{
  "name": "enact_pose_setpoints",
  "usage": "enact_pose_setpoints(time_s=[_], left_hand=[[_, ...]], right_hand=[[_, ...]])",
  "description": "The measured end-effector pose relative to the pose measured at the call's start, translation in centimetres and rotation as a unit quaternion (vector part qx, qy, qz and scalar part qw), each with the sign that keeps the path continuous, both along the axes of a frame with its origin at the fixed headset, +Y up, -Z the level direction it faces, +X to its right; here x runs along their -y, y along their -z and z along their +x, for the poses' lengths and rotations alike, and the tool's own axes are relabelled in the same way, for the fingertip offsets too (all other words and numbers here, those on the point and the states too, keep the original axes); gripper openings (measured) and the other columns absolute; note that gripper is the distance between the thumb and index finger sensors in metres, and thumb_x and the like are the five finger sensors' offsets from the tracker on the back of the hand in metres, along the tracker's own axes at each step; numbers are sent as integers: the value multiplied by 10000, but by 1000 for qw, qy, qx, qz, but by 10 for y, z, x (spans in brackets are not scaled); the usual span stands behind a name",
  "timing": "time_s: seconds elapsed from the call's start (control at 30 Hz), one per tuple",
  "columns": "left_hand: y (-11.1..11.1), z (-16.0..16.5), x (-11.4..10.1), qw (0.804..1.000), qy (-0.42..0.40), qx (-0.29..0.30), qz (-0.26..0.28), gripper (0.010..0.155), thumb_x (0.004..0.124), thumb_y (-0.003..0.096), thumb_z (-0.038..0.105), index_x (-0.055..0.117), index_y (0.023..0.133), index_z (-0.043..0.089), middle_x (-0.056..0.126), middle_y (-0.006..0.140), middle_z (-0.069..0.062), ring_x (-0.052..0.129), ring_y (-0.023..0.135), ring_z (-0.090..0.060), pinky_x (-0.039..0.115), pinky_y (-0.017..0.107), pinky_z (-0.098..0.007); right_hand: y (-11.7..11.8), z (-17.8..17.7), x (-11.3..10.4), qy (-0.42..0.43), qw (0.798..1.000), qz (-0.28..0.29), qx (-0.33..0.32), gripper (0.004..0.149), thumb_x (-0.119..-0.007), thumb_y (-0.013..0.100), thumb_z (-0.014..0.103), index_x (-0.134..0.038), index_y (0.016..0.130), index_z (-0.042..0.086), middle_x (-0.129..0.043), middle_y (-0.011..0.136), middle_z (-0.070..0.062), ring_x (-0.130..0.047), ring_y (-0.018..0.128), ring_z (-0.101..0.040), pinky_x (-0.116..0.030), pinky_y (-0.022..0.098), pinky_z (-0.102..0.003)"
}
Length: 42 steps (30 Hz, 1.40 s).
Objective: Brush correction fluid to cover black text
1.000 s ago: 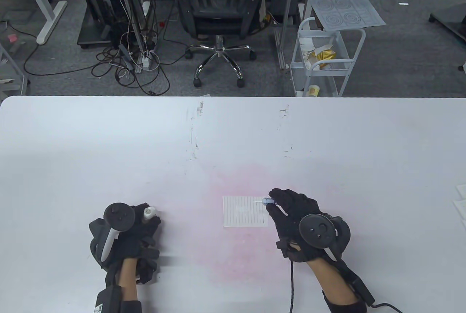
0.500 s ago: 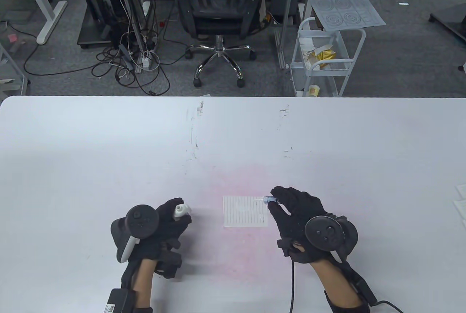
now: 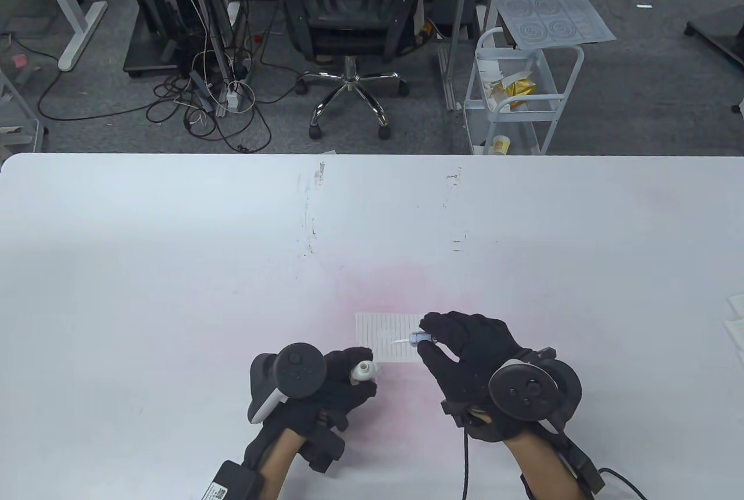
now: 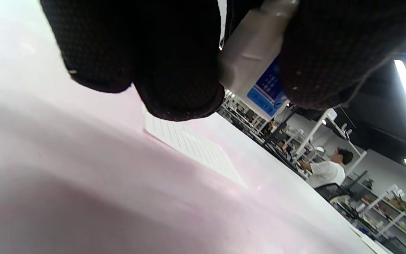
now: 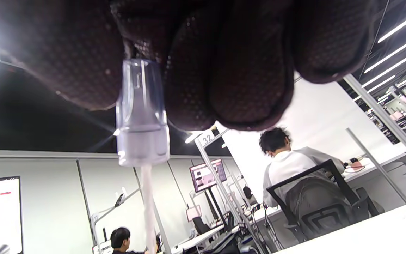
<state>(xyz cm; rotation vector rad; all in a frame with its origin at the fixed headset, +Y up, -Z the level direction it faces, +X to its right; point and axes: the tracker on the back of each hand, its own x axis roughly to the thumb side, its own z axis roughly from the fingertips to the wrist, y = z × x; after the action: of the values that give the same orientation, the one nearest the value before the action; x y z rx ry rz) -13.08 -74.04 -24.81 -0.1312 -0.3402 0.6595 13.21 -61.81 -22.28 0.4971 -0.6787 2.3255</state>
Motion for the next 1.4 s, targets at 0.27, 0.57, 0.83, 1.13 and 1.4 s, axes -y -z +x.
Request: enact_pose_setpoints(time_s=[0.27, 0.57, 0.83, 1.13, 1.4], left_hand=[[-3, 20, 10, 999, 3, 29, -35, 596, 964, 316, 507, 837, 862, 302, 993, 760, -101, 1077, 496, -179, 911, 456, -401], [-3, 26, 11, 999, 18, 39, -30, 599, 972, 309, 504, 851, 854, 285, 1000, 750, -101, 1082, 488, -178, 913, 455, -400], [-4, 28, 11, 998, 22, 45, -30, 601, 976, 306, 503, 859, 850, 278, 1003, 748, -103, 1083, 486, -180, 912, 454, -401], [-4, 30, 10, 998, 19, 50, -24, 600, 983, 301, 502, 874, 840, 262, 1010, 742, -96, 1086, 483, -177, 913, 455, -399], [-5, 32, 9, 998, 16, 57, -16, 596, 986, 300, 497, 883, 833, 253, 1013, 739, -93, 1089, 480, -177, 915, 456, -398]], right_hand=[[-2, -11, 0, -49, 998, -36, -32, 451, -912, 322, 467, -951, 679, 195, -988, 583, -57, -1039, 378, -260, -816, 444, -518], [-4, -25, 5, -110, 990, -70, -52, 448, -913, 320, 472, -955, 673, 199, -992, 574, -56, -1038, 369, -258, -817, 443, -517], [-1, -32, 14, -134, 987, -76, -53, 448, -912, 322, 473, -953, 676, 200, -991, 577, -56, -1039, 370, -256, -817, 443, -516], [-1, -51, 30, -204, 972, -96, -63, 446, -906, 331, 462, -941, 696, 208, -979, 607, -52, -1032, 404, -263, -804, 463, -520], [1, -61, 41, -237, 961, -119, -83, 441, -895, 343, 426, -911, 738, 233, -947, 676, -47, -1015, 480, -282, -775, 501, -535]])
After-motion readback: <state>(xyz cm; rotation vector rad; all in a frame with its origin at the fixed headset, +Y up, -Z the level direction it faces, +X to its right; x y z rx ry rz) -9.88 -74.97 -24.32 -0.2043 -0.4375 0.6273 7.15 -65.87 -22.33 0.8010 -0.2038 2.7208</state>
